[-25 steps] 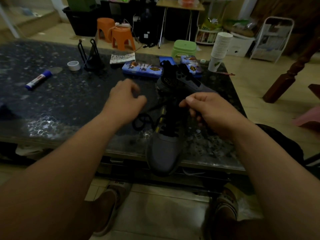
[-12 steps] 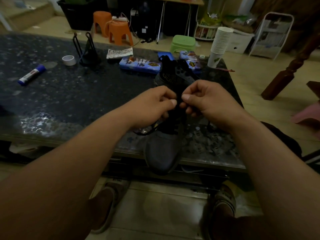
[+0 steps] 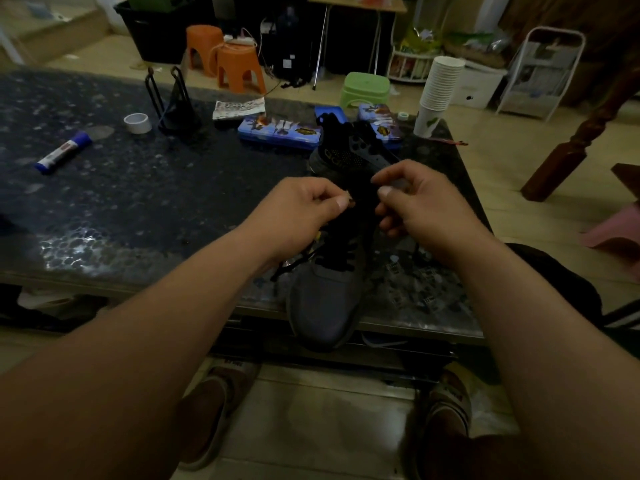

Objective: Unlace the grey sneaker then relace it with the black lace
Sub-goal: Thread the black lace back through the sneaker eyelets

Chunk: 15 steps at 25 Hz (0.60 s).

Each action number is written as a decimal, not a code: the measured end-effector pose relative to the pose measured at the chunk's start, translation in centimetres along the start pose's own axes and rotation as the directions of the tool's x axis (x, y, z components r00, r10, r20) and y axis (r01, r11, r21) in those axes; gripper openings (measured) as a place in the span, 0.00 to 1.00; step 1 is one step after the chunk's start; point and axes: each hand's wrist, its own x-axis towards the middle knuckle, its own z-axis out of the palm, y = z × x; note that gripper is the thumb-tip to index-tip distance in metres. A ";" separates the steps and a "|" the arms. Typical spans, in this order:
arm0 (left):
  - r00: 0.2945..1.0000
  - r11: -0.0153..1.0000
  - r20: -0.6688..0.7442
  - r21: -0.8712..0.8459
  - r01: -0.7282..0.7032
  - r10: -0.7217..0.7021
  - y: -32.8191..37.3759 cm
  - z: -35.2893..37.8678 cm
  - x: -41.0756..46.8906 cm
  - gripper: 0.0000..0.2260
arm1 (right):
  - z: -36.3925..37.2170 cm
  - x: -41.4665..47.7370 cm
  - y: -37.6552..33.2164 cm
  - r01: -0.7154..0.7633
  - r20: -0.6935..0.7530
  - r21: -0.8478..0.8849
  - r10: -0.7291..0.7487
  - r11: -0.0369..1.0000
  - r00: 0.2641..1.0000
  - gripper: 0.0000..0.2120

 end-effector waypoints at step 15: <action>0.999 0.999 0.026 -0.020 0.030 -0.030 -4.2 3.0 0.1 0.04 | 0.8 1.2 4.2 -0.257 0.151 0.393 0.213 0.883 0.965 0.10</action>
